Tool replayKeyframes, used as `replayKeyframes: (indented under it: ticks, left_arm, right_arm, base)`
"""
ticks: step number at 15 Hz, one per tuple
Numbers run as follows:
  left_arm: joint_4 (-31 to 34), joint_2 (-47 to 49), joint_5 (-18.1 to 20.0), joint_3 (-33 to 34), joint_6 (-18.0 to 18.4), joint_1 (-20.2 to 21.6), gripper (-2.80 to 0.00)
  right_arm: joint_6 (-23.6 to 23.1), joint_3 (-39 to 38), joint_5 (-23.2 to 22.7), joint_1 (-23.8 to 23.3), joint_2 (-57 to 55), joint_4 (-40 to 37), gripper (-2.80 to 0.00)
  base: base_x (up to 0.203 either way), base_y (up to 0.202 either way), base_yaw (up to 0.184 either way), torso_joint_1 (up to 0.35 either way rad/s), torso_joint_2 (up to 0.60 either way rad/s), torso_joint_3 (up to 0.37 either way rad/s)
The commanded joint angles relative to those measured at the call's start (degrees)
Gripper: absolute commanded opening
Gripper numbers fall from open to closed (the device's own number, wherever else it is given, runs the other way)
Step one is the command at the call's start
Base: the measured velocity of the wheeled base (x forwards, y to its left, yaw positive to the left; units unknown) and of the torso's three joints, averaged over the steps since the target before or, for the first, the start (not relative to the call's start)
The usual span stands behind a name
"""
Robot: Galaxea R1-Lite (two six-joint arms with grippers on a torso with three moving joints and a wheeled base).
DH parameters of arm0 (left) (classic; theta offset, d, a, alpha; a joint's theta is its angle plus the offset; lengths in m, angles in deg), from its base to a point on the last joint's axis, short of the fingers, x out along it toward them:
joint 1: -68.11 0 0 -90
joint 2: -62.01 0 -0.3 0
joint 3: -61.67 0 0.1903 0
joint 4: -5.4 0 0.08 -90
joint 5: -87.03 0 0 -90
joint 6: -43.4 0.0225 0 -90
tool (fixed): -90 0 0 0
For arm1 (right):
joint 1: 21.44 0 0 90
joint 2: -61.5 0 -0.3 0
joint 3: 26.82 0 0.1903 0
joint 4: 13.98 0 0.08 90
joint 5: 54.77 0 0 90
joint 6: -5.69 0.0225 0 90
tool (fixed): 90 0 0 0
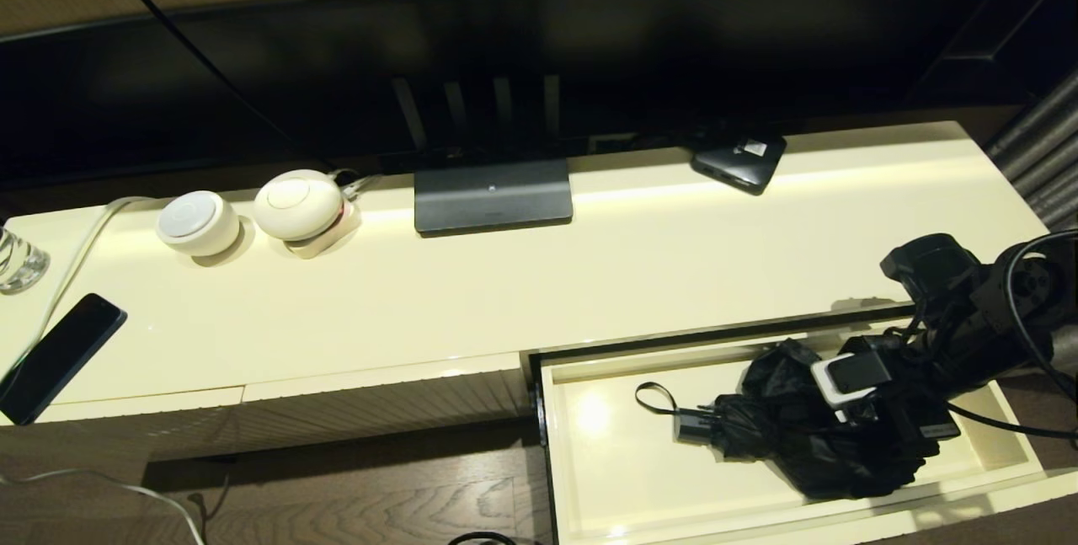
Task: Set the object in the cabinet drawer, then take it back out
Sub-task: Take the umbrella out of the drawer and put it on the table
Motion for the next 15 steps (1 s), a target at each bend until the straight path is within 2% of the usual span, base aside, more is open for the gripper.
replayKeyframes:
  ticks: [1,11,12,15]
  left_arm:
    - [-0.09,0.07,-0.04,0.18,-0.01,0.02,-2.8]
    - [-0.07,0.07,-0.04,0.18,-0.01,0.02,-2.8]
    - [-0.09,0.07,-0.04,0.18,-0.01,0.02,-2.8]
    - [-0.06,0.07,-0.04,0.18,-0.01,0.02,-2.8]
  right_arm:
    - [-0.52,-0.01,-0.06,0.09,-0.57,-0.15,0.0]
    - [-0.26,-0.73,-0.17,0.09,-0.52,-0.19,0.0]
    - [0.09,-0.8,-0.24,0.09,-0.4,-0.24,-2.8]
    - [0.49,-0.76,-0.97,0.09,-0.28,-0.33,-2.8]
  base:
    - [0.0,0.0,0.0,0.0,0.0,0.0]
    - [0.0,0.0,0.0,0.0,0.0,0.0]
    - [0.0,0.0,0.0,0.0,0.0,0.0]
    - [0.0,0.0,0.0,0.0,0.0,0.0]
